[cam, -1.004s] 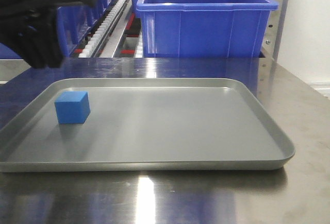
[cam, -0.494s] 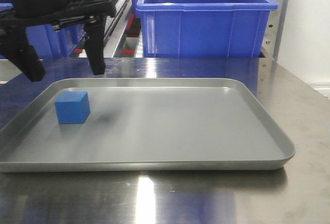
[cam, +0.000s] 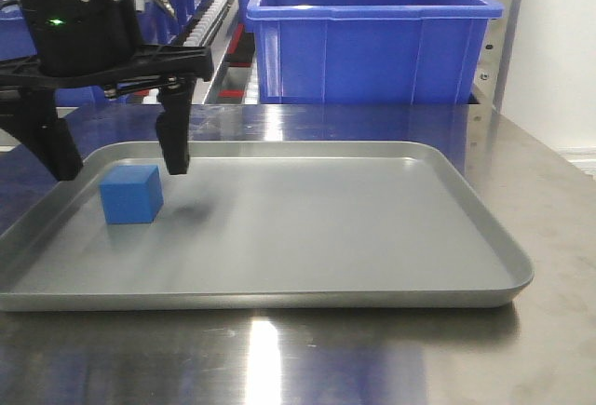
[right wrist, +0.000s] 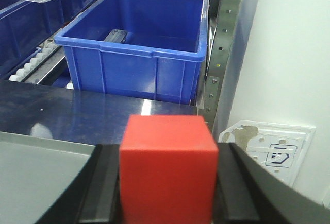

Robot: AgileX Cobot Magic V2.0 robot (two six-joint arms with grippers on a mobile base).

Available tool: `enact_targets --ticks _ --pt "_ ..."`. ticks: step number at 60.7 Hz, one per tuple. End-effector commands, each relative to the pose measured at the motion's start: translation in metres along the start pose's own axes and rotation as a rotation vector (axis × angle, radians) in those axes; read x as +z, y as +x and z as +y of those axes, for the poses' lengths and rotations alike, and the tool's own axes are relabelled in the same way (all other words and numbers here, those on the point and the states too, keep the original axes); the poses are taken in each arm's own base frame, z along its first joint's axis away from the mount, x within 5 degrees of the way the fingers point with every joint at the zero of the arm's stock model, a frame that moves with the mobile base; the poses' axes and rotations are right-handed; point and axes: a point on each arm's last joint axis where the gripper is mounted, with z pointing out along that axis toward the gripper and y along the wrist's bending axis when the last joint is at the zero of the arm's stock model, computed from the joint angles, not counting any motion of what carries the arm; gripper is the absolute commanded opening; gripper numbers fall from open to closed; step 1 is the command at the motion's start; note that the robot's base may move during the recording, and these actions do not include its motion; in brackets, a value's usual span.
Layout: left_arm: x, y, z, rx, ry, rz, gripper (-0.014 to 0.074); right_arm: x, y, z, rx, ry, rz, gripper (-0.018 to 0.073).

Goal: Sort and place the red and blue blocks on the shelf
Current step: 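Lower the open left gripper around the blue cube and close it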

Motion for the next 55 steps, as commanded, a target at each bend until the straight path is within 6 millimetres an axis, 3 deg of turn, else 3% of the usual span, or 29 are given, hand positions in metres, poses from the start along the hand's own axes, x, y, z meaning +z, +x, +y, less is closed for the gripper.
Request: enact_targets --ticks 1,15,55 --pt "-0.025 -0.004 -0.006 -0.015 0.043 -0.086 0.0601 -0.002 -0.017 -0.001 -0.01 0.009 -0.113 0.0109" --pt "-0.019 -0.006 -0.004 -0.035 0.012 -0.086 0.0519 -0.002 -0.017 -0.001 -0.01 0.009 -0.113 0.0109" --pt "-0.019 0.0 -0.014 -0.015 0.013 -0.088 0.0513 -0.002 -0.017 -0.001 -0.01 0.009 -0.113 0.0109"
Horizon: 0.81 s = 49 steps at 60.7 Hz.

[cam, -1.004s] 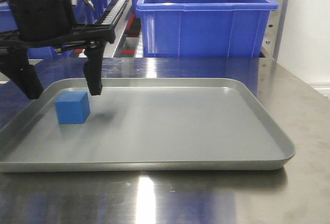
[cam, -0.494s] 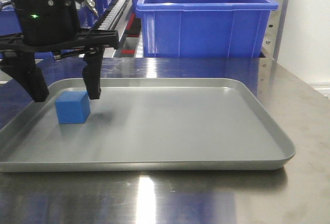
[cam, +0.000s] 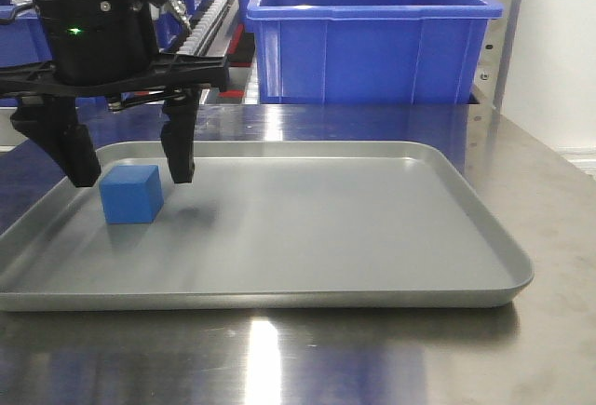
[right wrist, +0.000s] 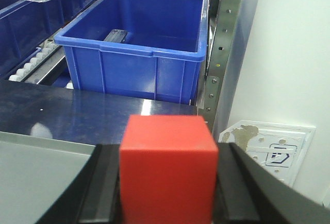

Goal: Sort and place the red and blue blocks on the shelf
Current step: 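Lower the open left gripper around the blue cube and close it, then lift the blue cube with the left gripper and hold it up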

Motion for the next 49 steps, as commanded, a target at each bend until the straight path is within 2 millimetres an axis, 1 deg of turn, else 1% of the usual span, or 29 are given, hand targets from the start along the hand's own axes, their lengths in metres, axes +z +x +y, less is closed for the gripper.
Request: enact_targets --ticks 1,8,18,40,43,45,48,49 --pt "-0.024 -0.005 -0.004 -0.003 0.041 -0.083 0.0513 -0.002 -0.017 -0.001 -0.01 0.009 -0.113 0.0109" --pt "-0.019 -0.007 -0.001 -0.028 0.025 -0.079 0.0513 -0.002 -0.017 -0.001 -0.01 0.009 -0.113 0.0109" --pt "-0.007 -0.006 -0.002 -0.025 -0.001 -0.036 0.0513 -0.002 -0.017 -0.001 -0.01 0.009 -0.113 0.0109" --pt "-0.007 -0.006 -0.003 -0.023 -0.002 -0.034 0.051 -0.002 -0.017 -0.001 -0.01 0.009 -0.113 0.0109" --pt "-0.007 -0.006 -0.003 -0.023 -0.002 -0.034 0.0478 -0.002 -0.017 -0.001 -0.01 0.009 -0.113 0.0109" --pt "-0.007 -0.006 -0.003 -0.023 -0.002 -0.034 0.0441 -0.002 -0.017 -0.001 -0.01 0.009 -0.113 0.0109" --pt "-0.007 -0.006 -0.003 -0.023 -0.002 -0.034 0.0365 -0.002 -0.017 -0.001 -0.01 0.009 -0.113 0.0109" --pt "-0.007 -0.006 -0.003 -0.023 -0.002 -0.034 0.0319 -0.002 -0.017 -0.001 -0.01 0.009 -0.113 0.0109"
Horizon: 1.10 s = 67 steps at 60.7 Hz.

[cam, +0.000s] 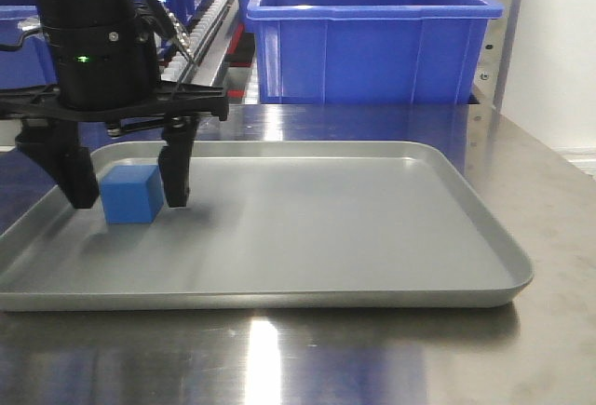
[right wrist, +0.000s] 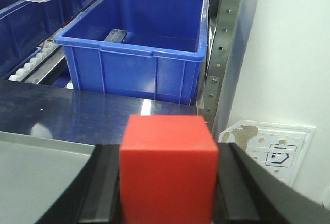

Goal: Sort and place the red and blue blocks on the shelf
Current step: 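Lift the blue cube with the left gripper and hold it up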

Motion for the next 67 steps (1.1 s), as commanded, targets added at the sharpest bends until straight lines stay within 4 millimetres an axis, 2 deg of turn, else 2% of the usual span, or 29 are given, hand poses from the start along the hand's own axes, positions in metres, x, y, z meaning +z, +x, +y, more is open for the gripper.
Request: enact_targets --ticks 1,6,11,24,36,43,49,56,67 --pt "-0.026 -0.004 -0.002 -0.008 0.045 -0.076 0.0287 -0.002 -0.017 -0.001 -0.01 0.009 -0.113 0.0109" --pt "-0.027 -0.004 -0.002 -0.008 0.046 -0.078 0.011 -0.002 -0.017 -0.001 -0.01 0.009 -0.113 0.0109" --pt "-0.031 -0.003 -0.001 -0.009 0.053 -0.087 0.0147 -0.002 -0.017 -0.001 -0.01 0.009 -0.113 0.0109" --pt "-0.06 0.002 0.003 0.002 0.118 -0.133 0.0134 -0.002 -0.017 -0.001 -0.01 0.009 -0.113 0.0109" --pt "-0.098 0.01 0.01 0.2 0.293 -0.183 0.0134 -0.002 -0.017 -0.001 -0.01 0.009 -0.113 0.0109" --pt "-0.109 0.015 0.014 0.334 0.386 -0.254 0.0134 -0.002 -0.017 -0.001 -0.01 0.009 -0.113 0.0109" --pt "-0.113 0.019 0.019 0.385 0.452 -0.372 0.0134 -0.002 -0.017 -0.001 -0.01 0.009 -0.113 0.0109" --pt "-0.109 0.028 0.033 0.363 0.476 -0.512 0.0134 -0.002 -0.017 -0.001 -0.01 0.009 -0.113 0.0109" --pt "-0.109 0.047 0.065 0.276 0.426 -0.709 0.0133 -0.002 -0.017 -0.001 -0.01 0.009 -0.113 0.0109"
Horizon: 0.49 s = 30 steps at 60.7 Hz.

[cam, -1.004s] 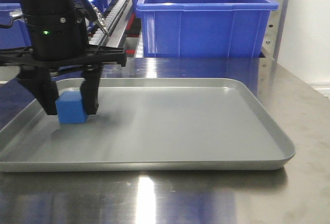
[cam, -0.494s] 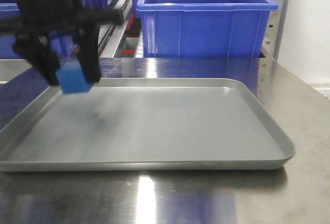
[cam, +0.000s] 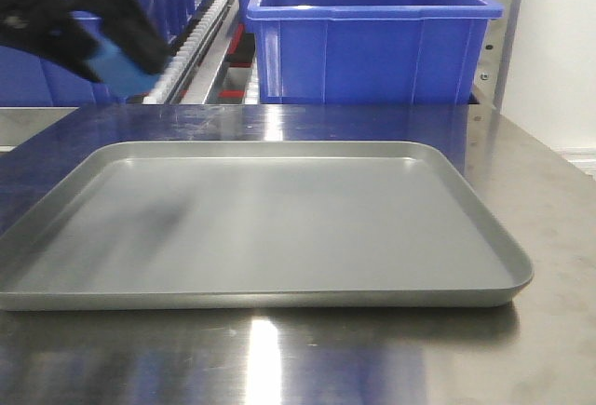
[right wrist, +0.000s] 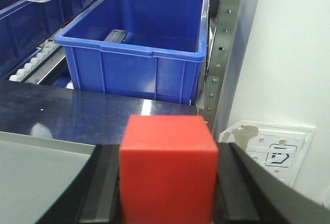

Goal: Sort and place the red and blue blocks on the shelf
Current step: 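Lift the blue cube with the left gripper and hold it up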

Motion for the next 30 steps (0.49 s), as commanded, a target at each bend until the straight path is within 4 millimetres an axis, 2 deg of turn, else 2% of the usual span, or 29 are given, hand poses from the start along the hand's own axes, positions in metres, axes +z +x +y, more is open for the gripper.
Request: enact_targets --ticks 1,16,30 --pt "-0.03 -0.007 0.003 -0.003 -0.031 -0.226 0.0133 -0.002 -0.017 -0.001 -0.01 0.009 -0.113 0.0109" --pt "-0.08 0.027 0.022 0.01 -0.148 -0.44 0.0133 -0.002 -0.017 -0.001 -0.01 0.009 -0.113 0.0109" --pt "-0.125 0.066 0.033 -0.018 -0.252 -0.688 0.0132 -0.002 -0.017 -0.001 -0.01 0.009 -0.113 0.0109"
